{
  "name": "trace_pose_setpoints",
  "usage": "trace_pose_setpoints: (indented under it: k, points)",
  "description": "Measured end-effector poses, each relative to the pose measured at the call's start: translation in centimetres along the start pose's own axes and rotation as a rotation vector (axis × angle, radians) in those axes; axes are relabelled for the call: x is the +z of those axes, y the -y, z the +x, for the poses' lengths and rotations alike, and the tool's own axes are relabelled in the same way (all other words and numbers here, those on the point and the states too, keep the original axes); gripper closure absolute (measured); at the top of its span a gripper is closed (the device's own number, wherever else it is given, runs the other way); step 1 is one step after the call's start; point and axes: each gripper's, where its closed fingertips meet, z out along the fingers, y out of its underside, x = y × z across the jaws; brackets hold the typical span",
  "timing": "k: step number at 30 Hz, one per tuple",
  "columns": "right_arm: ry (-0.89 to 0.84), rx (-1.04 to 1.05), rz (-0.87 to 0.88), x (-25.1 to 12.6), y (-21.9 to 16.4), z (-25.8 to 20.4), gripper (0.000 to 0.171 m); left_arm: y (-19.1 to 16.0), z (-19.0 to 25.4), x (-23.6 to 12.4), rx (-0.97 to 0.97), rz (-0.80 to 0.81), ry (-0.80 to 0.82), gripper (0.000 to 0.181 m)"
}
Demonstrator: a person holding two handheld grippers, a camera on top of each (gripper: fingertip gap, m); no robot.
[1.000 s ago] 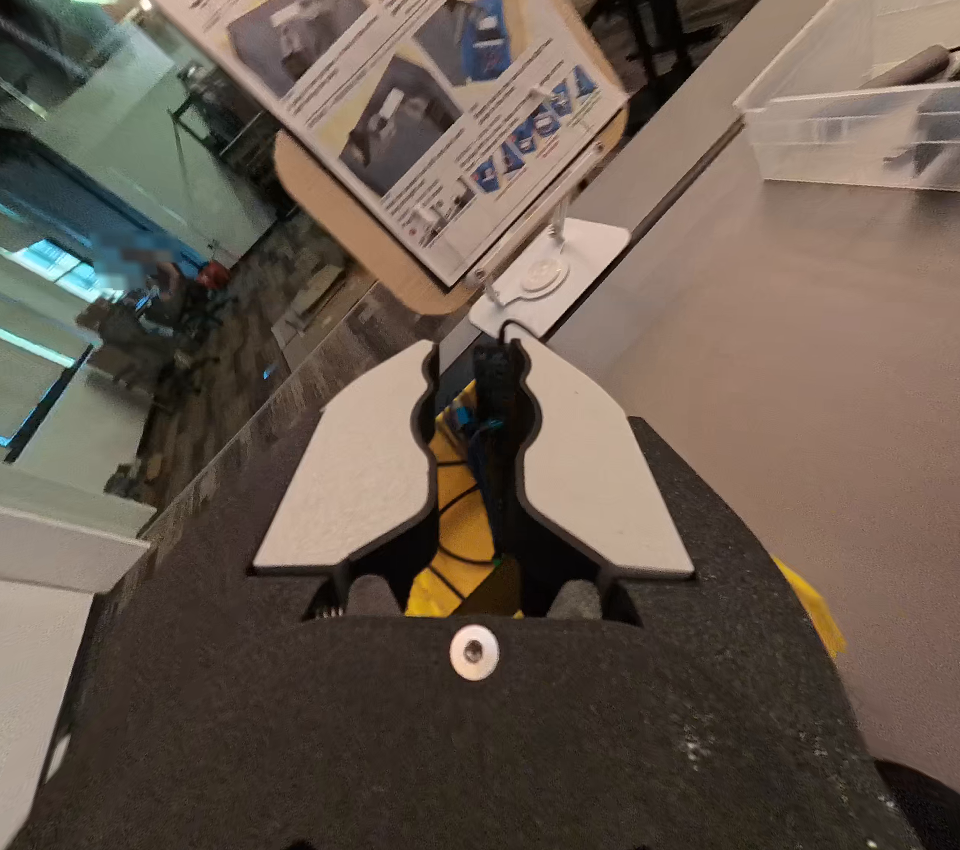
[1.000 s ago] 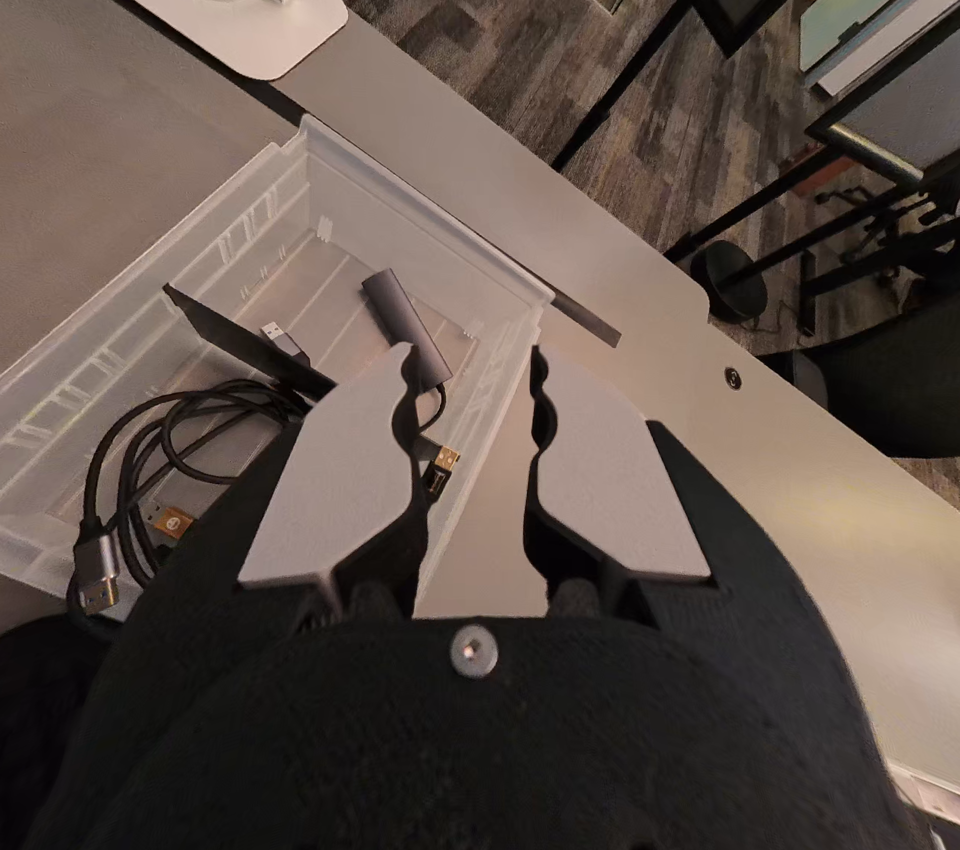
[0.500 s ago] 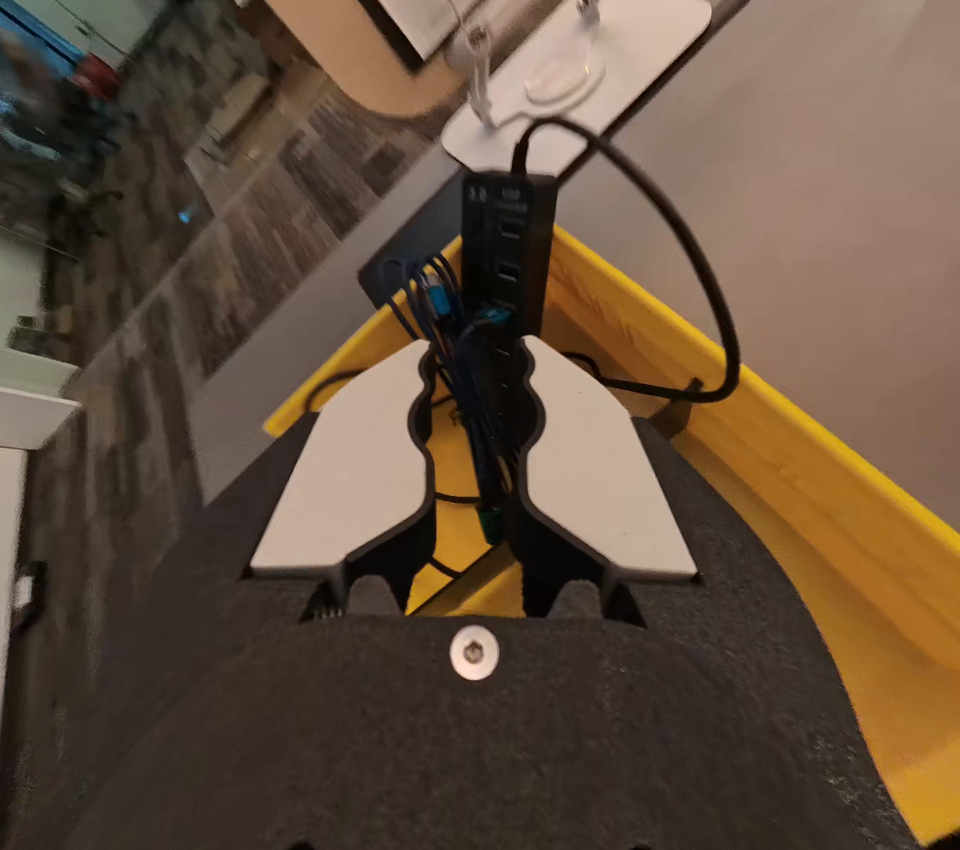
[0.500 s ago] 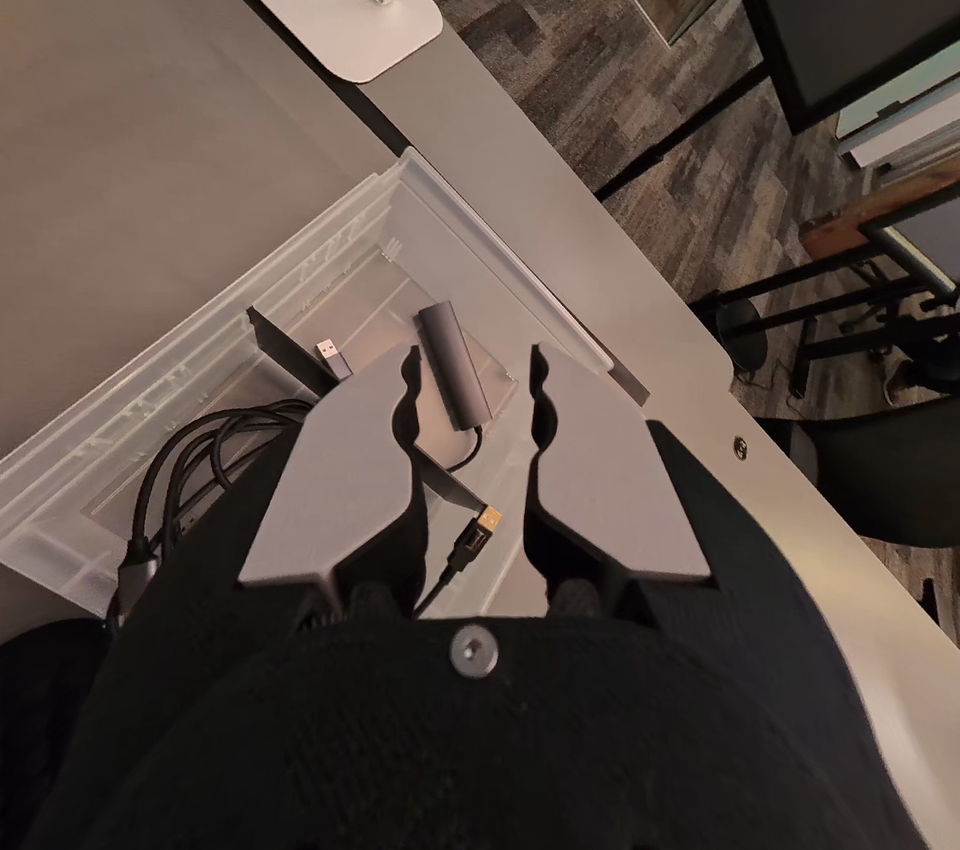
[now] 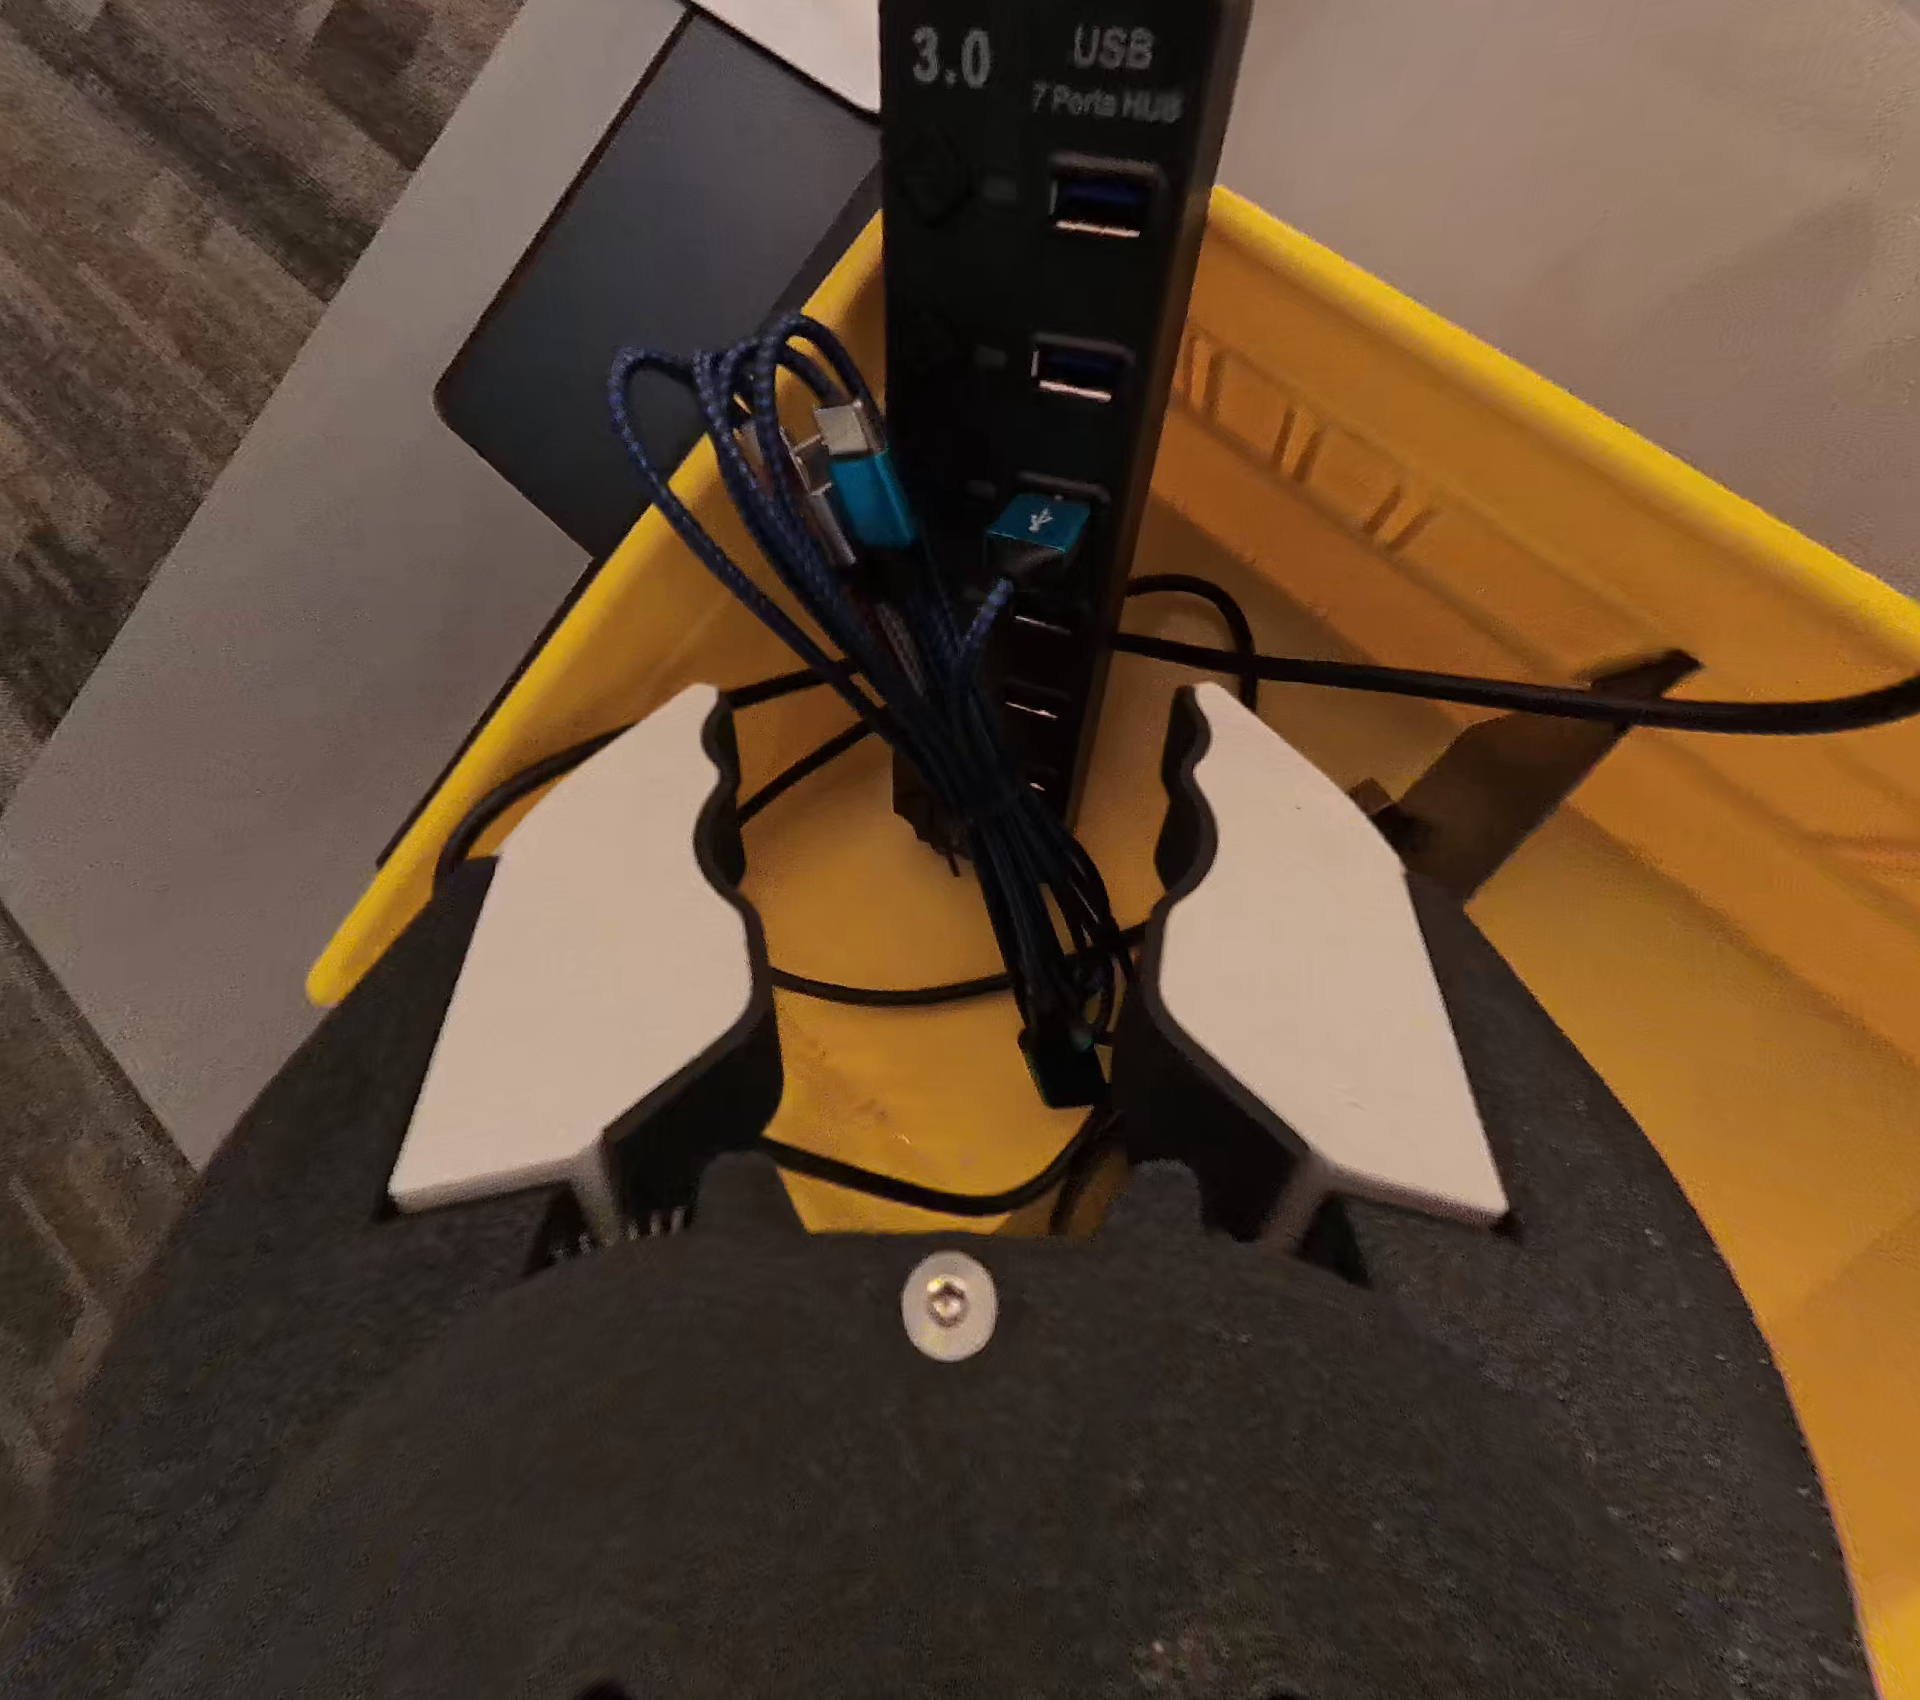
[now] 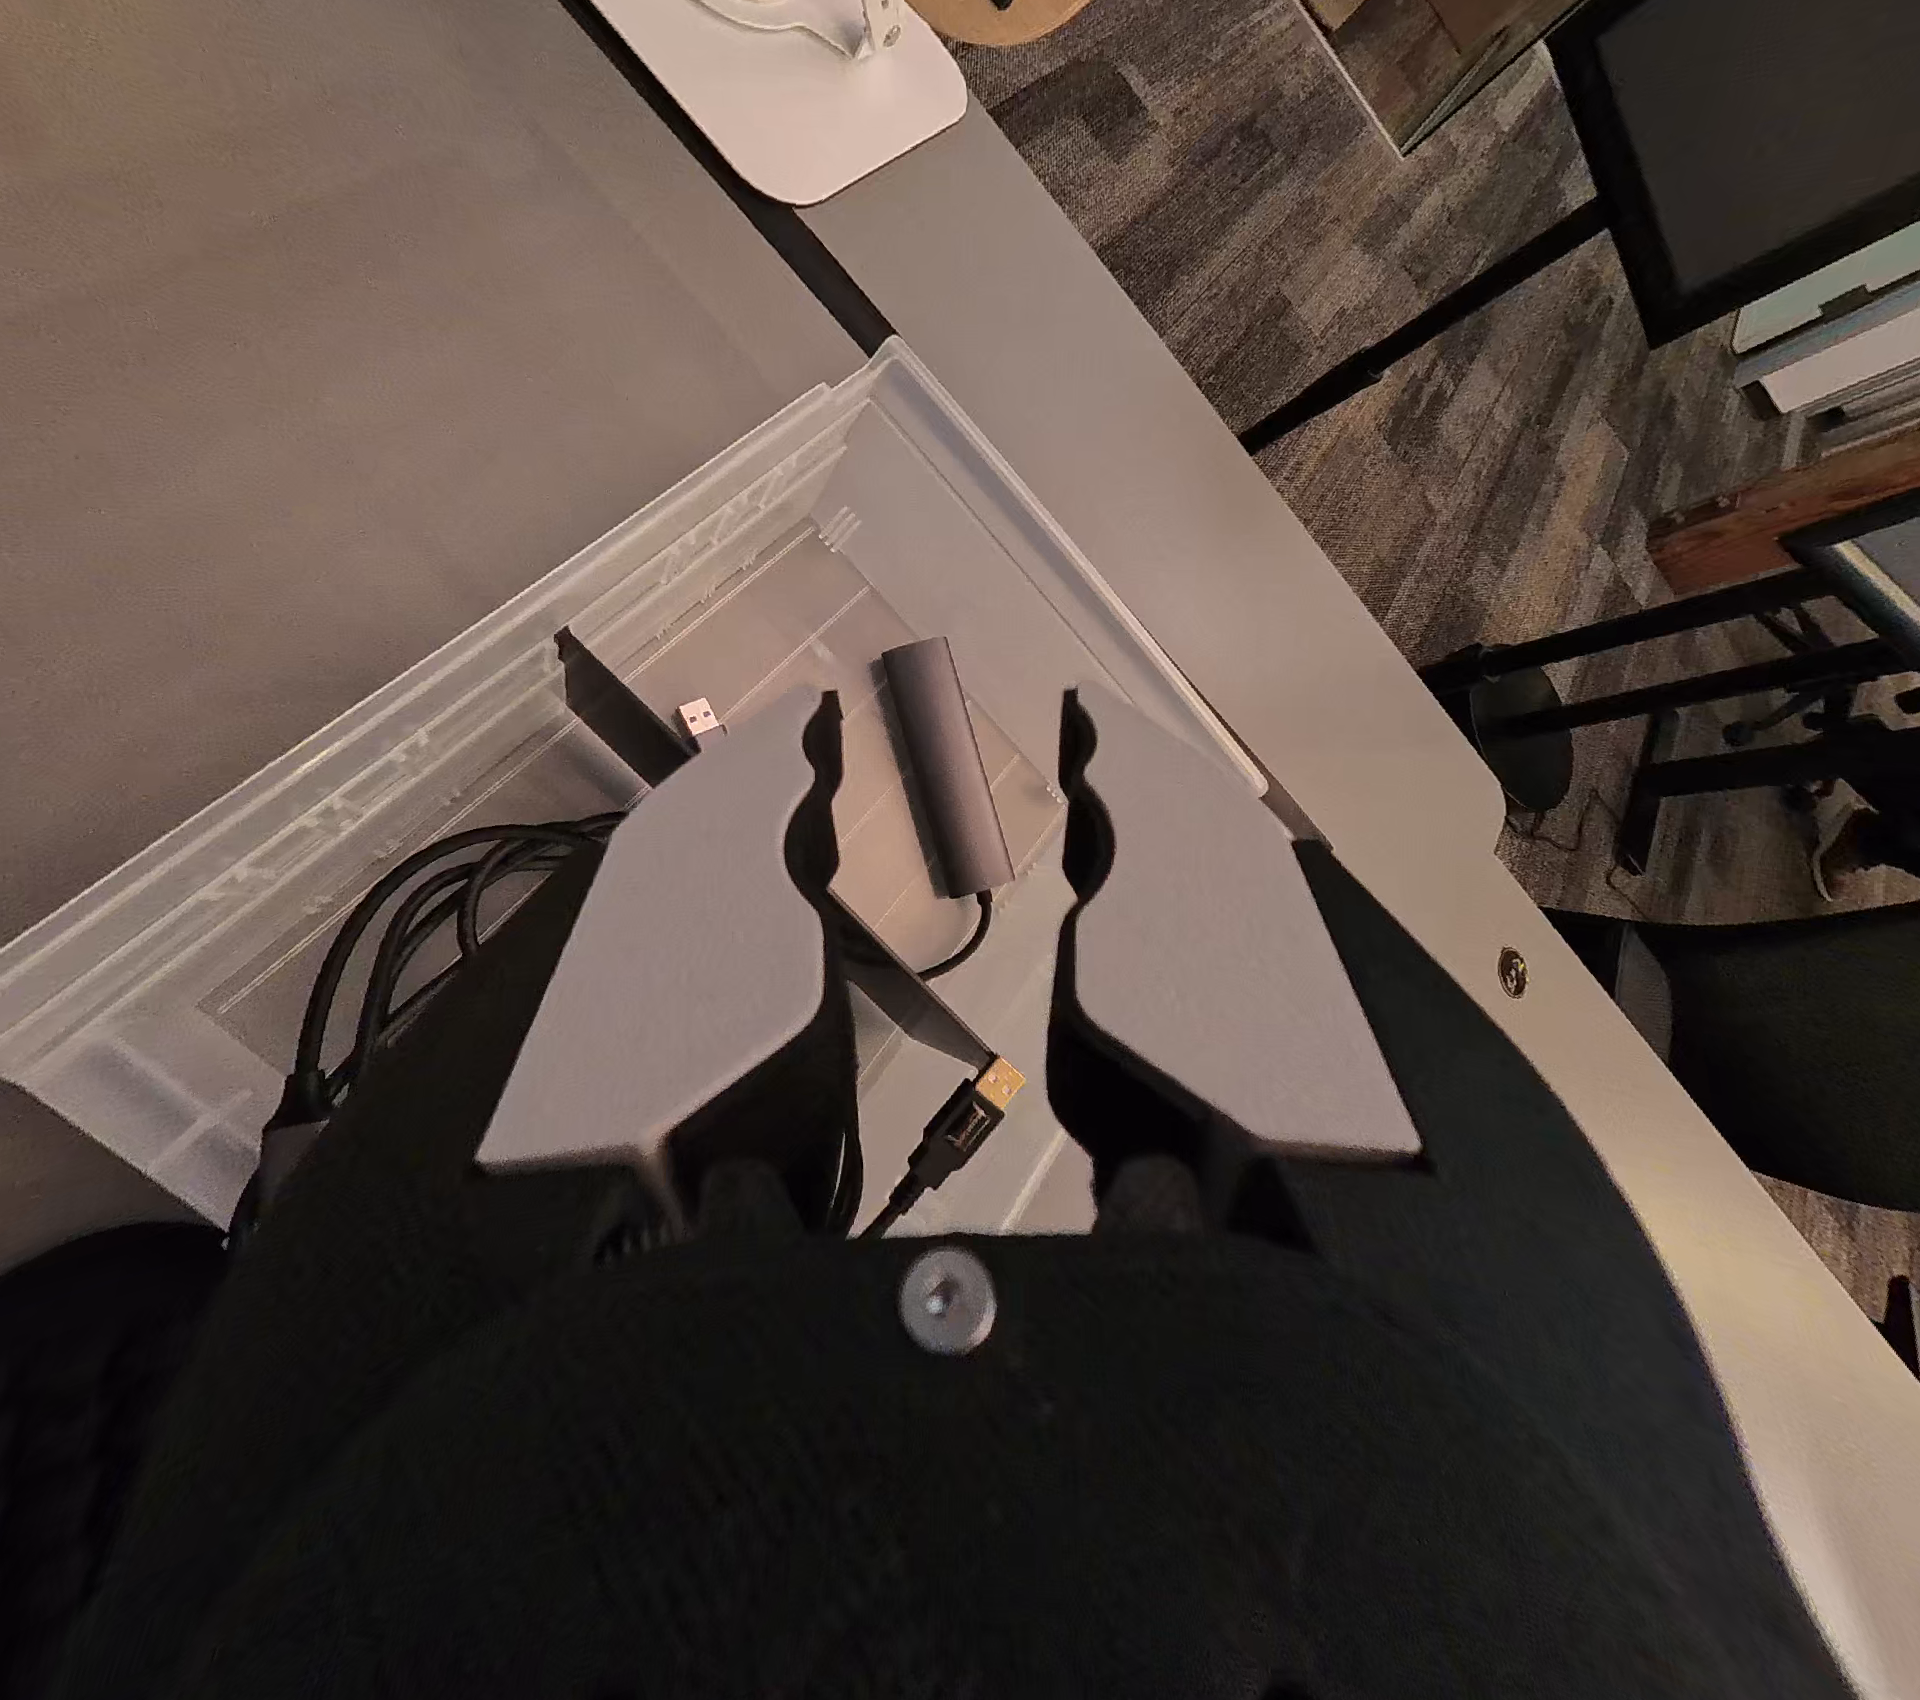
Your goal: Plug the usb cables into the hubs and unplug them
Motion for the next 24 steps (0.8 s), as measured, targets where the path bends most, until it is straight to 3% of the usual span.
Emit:
trace_pose_setpoints:
  k: [6, 13, 16, 24]
  points:
    - [0.002, -0.002, -0.001, 0.1, -0.1, 0.0, 0.130, -0.9, 1.0, 2.9, 0.051, -0.110, -0.128, 0.113]
    - [0.004, -0.012, -0.026, 0.4, -0.5, 0.0, 0.131, -1.1, 0.6, 4.4, 0.121, -0.161, -0.101, 0.116]
    - [0.010, -0.020, -0.026, 0.5, -0.4, -0.2, 0.132, -1.3, 0.8, 4.4, 0.116, -0.164, -0.121, 0.128]
    - [0.021, -0.033, -0.028, 0.6, -0.3, -0.5, 0.132, -0.9, 0.3, 3.4, 0.143, -0.136, -0.040, 0.129]
